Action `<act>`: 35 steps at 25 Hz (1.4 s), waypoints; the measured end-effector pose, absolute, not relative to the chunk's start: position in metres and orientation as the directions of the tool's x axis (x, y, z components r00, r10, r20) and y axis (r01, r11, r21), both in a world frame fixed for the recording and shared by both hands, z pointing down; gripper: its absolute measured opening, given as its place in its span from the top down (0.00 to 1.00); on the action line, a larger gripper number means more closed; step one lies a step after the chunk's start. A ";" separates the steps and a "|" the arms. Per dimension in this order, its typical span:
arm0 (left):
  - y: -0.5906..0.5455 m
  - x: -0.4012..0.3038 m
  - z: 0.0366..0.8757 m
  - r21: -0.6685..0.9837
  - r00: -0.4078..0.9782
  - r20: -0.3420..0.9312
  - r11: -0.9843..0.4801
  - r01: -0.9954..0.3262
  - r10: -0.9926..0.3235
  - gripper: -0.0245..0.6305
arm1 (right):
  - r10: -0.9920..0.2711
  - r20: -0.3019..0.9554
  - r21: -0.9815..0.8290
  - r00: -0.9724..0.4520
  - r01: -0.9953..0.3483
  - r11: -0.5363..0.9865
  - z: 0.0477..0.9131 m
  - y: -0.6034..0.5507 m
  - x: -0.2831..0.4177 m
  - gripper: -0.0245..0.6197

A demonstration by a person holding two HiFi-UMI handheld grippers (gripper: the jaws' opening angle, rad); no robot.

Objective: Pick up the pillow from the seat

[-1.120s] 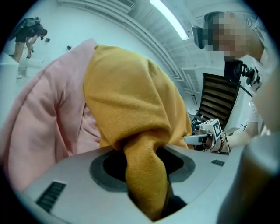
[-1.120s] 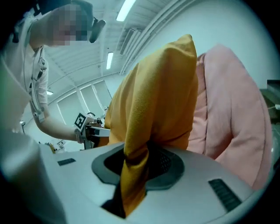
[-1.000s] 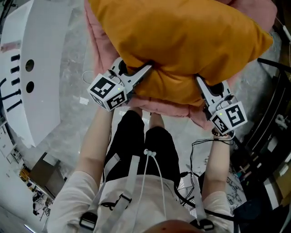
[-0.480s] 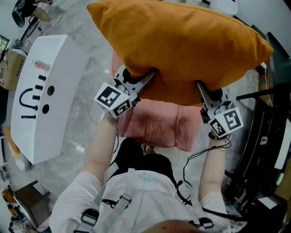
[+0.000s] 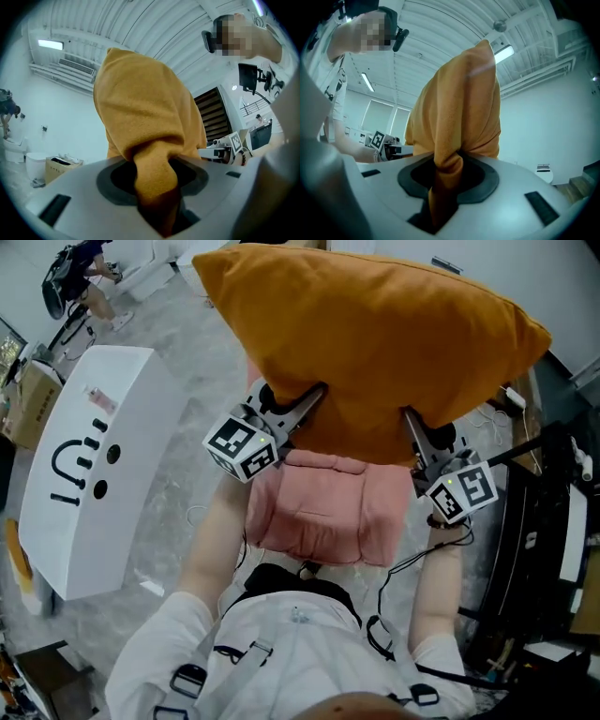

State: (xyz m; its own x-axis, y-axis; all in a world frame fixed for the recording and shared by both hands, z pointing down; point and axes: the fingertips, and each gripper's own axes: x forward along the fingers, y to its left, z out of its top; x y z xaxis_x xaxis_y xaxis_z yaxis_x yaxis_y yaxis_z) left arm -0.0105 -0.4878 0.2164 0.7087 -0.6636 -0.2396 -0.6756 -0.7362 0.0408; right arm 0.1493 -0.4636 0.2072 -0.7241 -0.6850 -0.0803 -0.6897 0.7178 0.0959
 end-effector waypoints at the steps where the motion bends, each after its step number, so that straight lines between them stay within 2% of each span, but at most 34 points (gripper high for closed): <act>1: -0.482 -0.015 0.213 0.041 0.713 -0.238 -0.740 -0.671 -0.660 0.66 | -0.692 -0.081 0.089 -0.717 -0.697 0.711 0.205 -0.456 0.145 0.78; 7: -0.444 -0.041 0.197 0.040 0.739 -0.212 -0.761 -0.647 -0.639 0.66 | -0.730 -0.096 0.033 -0.676 -0.736 0.677 0.196 -0.412 0.118 0.78; 11: -0.428 -0.054 0.172 0.019 0.745 -0.240 -0.770 -0.637 -0.622 0.66 | -0.738 -0.124 0.062 -0.663 -0.748 0.661 0.171 -0.394 0.105 0.78; 21: -0.415 -0.040 0.112 -0.014 0.733 -0.321 -0.771 -0.637 -0.600 0.65 | -0.736 -0.178 0.148 -0.653 -0.757 0.636 0.106 -0.381 0.120 0.77; 35: -0.429 -0.030 0.103 -0.030 0.731 -0.327 -0.767 -0.641 -0.599 0.65 | -0.734 -0.194 0.144 -0.651 -0.759 0.635 0.100 -0.400 0.131 0.77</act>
State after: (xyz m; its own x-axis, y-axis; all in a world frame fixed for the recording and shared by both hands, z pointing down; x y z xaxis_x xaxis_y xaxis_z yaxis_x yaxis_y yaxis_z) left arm -0.0296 -0.4292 0.1033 0.7309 -0.5990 -0.3272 -0.6415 -0.7666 -0.0297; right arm 0.1313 -0.3997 0.1002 -0.6512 -0.7338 -0.1936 -0.7587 0.6352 0.1445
